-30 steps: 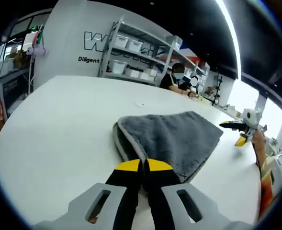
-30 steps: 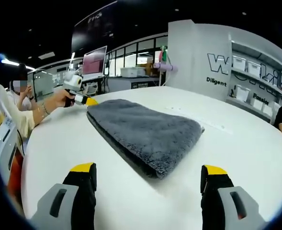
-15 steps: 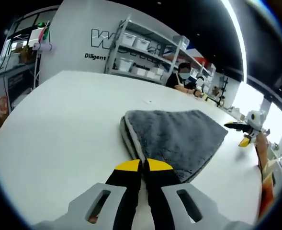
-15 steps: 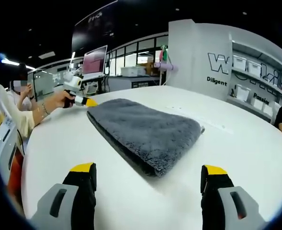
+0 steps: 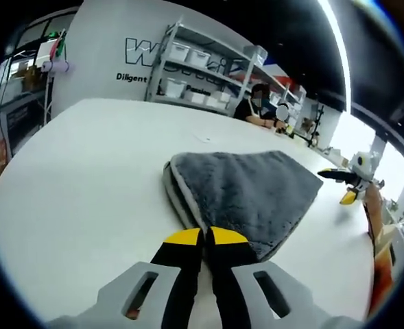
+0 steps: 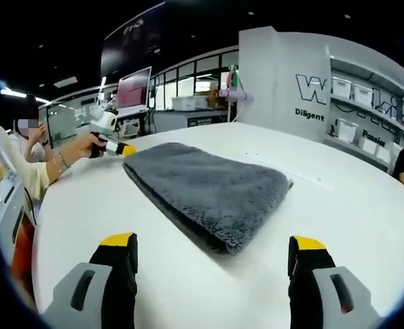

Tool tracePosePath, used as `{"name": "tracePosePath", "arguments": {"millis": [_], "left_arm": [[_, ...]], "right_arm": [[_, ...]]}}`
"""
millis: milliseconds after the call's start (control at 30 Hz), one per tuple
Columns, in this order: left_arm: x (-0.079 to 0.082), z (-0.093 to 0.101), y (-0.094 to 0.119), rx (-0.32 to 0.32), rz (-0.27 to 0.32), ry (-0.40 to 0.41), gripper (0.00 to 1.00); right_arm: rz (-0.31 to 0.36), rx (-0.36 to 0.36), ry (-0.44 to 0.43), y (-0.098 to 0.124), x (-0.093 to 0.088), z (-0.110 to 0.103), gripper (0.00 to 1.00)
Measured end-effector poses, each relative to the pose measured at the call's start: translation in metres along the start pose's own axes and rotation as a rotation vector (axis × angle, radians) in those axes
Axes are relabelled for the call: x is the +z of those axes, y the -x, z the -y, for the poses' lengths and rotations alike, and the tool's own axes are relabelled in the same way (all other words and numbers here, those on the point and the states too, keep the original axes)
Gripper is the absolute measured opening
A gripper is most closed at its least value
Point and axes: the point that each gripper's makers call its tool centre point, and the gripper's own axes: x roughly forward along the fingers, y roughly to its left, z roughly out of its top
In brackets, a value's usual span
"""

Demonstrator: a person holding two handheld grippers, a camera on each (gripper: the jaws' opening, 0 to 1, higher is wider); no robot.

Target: Fold the towel on the table until its edges align and the towel forms a compact rectangular stack.

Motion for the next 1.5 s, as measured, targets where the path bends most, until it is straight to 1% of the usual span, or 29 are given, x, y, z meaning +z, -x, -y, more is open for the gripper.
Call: {"name": "tracePosePath", "arguments": {"millis": [100, 200, 500, 567, 600, 633, 800, 933, 1033, 1067, 1100, 1167, 1267, 1300, 1333, 1400, 1500], "left_arm": [[-0.002, 0.01, -0.004, -0.03, -0.011, -0.009, 0.03], [-0.004, 0.019, -0.007, -0.045, -0.02, -0.023, 0.04], [-0.014, 0.05, -0.014, -0.159, -0.046, -0.032, 0.06], [-0.015, 0.053, -0.013, -0.166, -0.045, -0.038, 0.06], [-0.015, 0.053, -0.013, -0.166, -0.042, -0.051, 0.07], [-0.014, 0.051, -0.011, -0.158, -0.035, -0.083, 0.07], [-0.008, 0.043, 0.0, -0.123, -0.007, -0.099, 0.16], [-0.004, 0.033, 0.01, -0.097, 0.015, -0.093, 0.22], [0.001, 0.031, 0.017, -0.108, 0.04, -0.073, 0.26], [0.002, 0.032, 0.019, -0.115, 0.049, -0.074, 0.28], [0.005, 0.034, 0.02, -0.123, 0.067, -0.094, 0.31], [0.006, 0.038, 0.022, -0.131, 0.07, -0.126, 0.37], [0.008, 0.046, 0.022, -0.148, 0.084, -0.158, 0.56], [0.009, 0.048, 0.021, -0.15, 0.085, -0.171, 0.63], [0.008, 0.052, 0.021, -0.15, 0.078, -0.198, 0.68], [0.006, 0.055, 0.02, -0.141, 0.061, -0.242, 0.79], [0.005, 0.061, 0.019, -0.13, 0.052, -0.28, 0.92]], "right_arm": [[0.003, -0.006, -0.008, 0.001, 0.0, 0.002, 0.92], [0.007, -0.009, -0.015, 0.001, 0.0, 0.003, 0.92], [0.002, -0.019, -0.032, 0.002, -0.005, 0.008, 0.92], [0.006, -0.022, -0.039, 0.002, -0.005, 0.01, 0.93], [0.009, -0.023, -0.043, 0.003, -0.005, 0.012, 0.93], [0.015, -0.025, -0.049, 0.004, -0.005, 0.013, 0.93], [0.054, -0.042, -0.091, 0.008, -0.001, 0.022, 0.93], [0.081, -0.073, -0.13, 0.01, 0.0, 0.034, 0.92], [0.12, -0.096, -0.173, 0.013, 0.003, 0.043, 0.91], [0.134, -0.103, -0.189, 0.014, 0.004, 0.046, 0.9], [0.148, -0.111, -0.206, 0.015, 0.005, 0.049, 0.89], [0.183, -0.141, -0.253, 0.018, 0.007, 0.059, 0.85], [0.219, -0.202, -0.319, 0.022, 0.005, 0.079, 0.77], [0.221, -0.219, -0.336, 0.022, 0.002, 0.079, 0.74], [0.221, -0.232, -0.347, 0.021, -0.002, 0.08, 0.71], [0.215, -0.259, -0.369, 0.022, -0.009, 0.089, 0.66], [0.197, -0.274, -0.394, 0.021, -0.015, 0.098, 0.57]]}}
